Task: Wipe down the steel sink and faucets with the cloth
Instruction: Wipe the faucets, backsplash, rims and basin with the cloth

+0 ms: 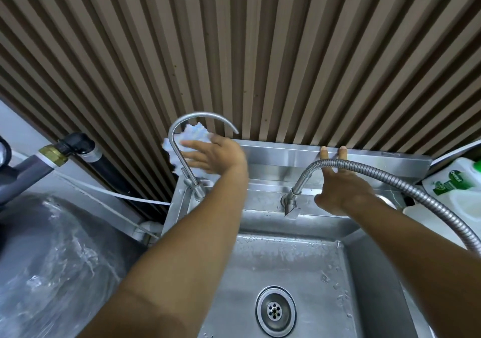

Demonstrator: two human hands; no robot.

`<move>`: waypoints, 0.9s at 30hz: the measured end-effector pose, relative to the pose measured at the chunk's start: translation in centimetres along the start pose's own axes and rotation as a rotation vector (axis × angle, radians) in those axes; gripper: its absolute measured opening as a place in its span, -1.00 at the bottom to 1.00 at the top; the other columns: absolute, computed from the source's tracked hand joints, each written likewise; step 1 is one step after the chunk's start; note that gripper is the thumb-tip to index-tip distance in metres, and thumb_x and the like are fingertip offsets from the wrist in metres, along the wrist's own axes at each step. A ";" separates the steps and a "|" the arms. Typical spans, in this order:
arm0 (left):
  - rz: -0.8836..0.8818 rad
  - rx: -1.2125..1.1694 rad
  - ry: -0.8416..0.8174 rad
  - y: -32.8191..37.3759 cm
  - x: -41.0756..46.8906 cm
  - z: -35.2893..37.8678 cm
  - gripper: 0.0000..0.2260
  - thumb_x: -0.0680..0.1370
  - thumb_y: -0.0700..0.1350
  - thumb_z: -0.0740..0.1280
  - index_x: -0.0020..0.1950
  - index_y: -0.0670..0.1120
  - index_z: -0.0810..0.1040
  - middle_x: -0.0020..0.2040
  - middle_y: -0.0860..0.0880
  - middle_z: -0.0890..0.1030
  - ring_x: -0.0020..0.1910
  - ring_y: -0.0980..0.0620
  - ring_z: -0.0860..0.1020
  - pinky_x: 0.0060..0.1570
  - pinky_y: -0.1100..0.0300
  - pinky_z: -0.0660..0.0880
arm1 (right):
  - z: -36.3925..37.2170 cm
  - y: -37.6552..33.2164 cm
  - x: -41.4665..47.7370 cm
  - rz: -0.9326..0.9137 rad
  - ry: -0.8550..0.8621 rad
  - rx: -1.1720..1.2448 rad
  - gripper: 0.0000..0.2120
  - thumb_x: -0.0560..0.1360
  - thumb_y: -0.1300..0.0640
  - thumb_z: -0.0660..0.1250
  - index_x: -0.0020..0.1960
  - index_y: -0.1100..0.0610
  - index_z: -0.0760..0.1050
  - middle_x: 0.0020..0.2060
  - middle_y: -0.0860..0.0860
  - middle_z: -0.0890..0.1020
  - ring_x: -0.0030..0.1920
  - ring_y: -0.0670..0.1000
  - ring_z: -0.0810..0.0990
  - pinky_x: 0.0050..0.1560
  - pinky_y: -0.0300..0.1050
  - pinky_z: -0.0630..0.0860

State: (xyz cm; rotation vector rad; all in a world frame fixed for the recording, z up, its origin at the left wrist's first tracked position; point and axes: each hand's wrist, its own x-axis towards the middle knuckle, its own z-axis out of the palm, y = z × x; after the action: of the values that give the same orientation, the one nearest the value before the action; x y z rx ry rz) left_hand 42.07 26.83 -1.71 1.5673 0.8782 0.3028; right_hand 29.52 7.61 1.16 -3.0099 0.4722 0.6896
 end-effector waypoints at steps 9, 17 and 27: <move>-0.702 -0.484 -0.373 -3.1 -4.5 3.1 -0.30 0.47 0.23 0.04 0.59 0.06 0.07 0.57 -0.06 0.24 0.45 -0.16 0.36 0.37 -0.18 0.32 | 0.2 0.2 -0.5 -0.007 0.031 0.028 0.05 0.48 0.12 0.29 0.51 -0.19 -0.53 0.48 0.02 -0.55 0.59 0.23 0.13 0.19 0.09 0.57; -0.080 -0.181 -0.019 -2.7 0.5 -1.3 -0.23 0.64 0.27 0.05 0.61 -0.17 -0.21 0.61 -0.27 -0.12 0.59 -0.21 -0.09 0.53 -0.13 -0.08 | 0.2 0.1 -0.7 -0.016 0.017 0.072 0.03 0.51 0.10 0.28 0.52 -0.17 -0.53 0.48 0.02 -0.56 0.60 0.23 0.04 0.32 0.16 0.48; 1.598 0.807 -0.439 -9.5 -3.1 0.2 -0.48 0.63 -0.02 0.16 0.59 -0.05 0.20 0.61 -0.11 0.12 0.59 -0.27 -0.02 0.48 -0.29 -0.05 | 0.6 0.0 -0.6 -0.021 0.044 0.086 0.04 0.49 0.12 0.29 0.53 -0.15 -0.52 0.49 0.04 -0.55 0.61 0.22 -0.01 0.33 0.17 0.47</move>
State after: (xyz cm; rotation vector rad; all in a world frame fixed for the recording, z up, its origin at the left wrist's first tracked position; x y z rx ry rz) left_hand 36.71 24.21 -9.68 2.6745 -0.9083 0.7059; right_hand 28.77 7.80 0.83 -2.9508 0.4588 0.5873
